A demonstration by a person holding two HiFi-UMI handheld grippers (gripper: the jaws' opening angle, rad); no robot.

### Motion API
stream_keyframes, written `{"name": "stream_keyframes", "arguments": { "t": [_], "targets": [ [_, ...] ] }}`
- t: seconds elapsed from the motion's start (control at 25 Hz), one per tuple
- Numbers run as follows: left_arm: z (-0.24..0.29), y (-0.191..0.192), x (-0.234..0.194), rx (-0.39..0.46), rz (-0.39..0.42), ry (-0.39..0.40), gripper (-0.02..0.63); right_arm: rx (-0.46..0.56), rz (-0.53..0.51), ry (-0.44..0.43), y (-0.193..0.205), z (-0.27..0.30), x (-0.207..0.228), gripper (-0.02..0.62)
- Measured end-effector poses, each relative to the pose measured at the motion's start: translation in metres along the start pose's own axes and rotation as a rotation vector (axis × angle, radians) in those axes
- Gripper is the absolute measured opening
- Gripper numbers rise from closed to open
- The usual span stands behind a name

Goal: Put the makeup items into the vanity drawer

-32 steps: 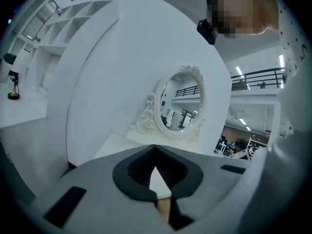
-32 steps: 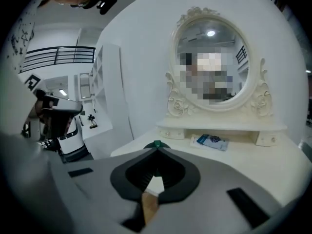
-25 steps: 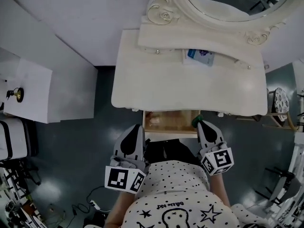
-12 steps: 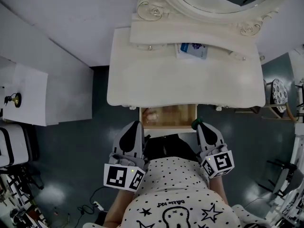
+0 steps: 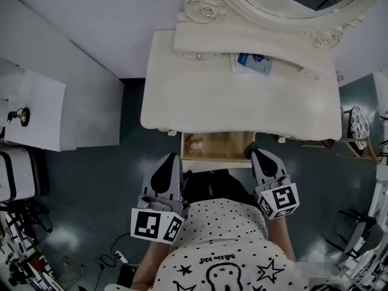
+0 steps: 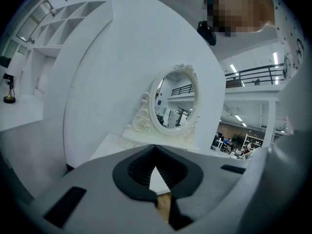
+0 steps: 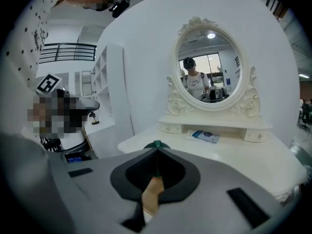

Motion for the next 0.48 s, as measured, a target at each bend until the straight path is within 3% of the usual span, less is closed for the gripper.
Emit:
{"name": "stream_keyframes", "arguments": {
  "t": [0.48],
  "targets": [
    [-0.009, -0.001, 0.000, 0.018, -0.004, -0.064, -0.003, -0.219, -0.142, -0.143, 0.050, 0.070, 0.008, 0.009]
  ]
}}
Point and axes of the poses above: the fingertips, and each gripper's own axes: z forward along the fingers, x to its right, y out of its underside, the point moved 9 cm from there along -z, backward along the fingers
